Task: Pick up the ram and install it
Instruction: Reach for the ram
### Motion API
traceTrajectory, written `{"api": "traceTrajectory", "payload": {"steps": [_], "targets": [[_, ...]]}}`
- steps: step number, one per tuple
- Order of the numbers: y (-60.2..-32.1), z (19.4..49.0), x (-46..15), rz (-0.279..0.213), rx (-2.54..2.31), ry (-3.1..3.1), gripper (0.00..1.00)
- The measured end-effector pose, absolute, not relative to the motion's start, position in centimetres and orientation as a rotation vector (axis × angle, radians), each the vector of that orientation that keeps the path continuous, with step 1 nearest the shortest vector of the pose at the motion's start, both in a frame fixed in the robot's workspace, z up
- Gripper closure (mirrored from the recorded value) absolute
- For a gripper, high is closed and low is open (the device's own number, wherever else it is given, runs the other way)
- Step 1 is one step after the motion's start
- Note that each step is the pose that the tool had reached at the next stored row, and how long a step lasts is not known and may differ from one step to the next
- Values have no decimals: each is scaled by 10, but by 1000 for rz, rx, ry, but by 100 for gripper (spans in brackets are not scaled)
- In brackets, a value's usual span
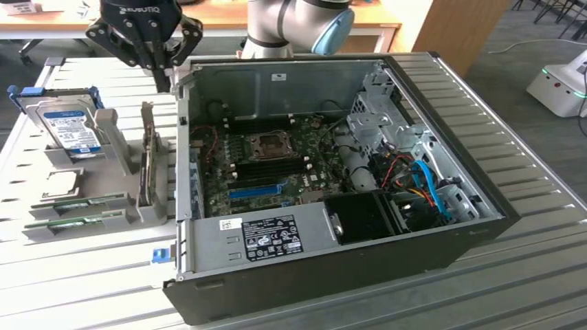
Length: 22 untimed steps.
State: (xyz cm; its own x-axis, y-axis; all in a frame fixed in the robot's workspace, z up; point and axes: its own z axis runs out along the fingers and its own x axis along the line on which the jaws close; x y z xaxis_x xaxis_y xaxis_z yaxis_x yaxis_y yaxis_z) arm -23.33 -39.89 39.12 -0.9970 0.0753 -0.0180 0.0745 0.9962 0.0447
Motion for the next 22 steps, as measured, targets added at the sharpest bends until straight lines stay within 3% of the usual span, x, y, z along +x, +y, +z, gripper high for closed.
{"api": "traceTrajectory", "payload": {"steps": [22], "targets": [[-399,390,-297,68,118,3129,90]]}}
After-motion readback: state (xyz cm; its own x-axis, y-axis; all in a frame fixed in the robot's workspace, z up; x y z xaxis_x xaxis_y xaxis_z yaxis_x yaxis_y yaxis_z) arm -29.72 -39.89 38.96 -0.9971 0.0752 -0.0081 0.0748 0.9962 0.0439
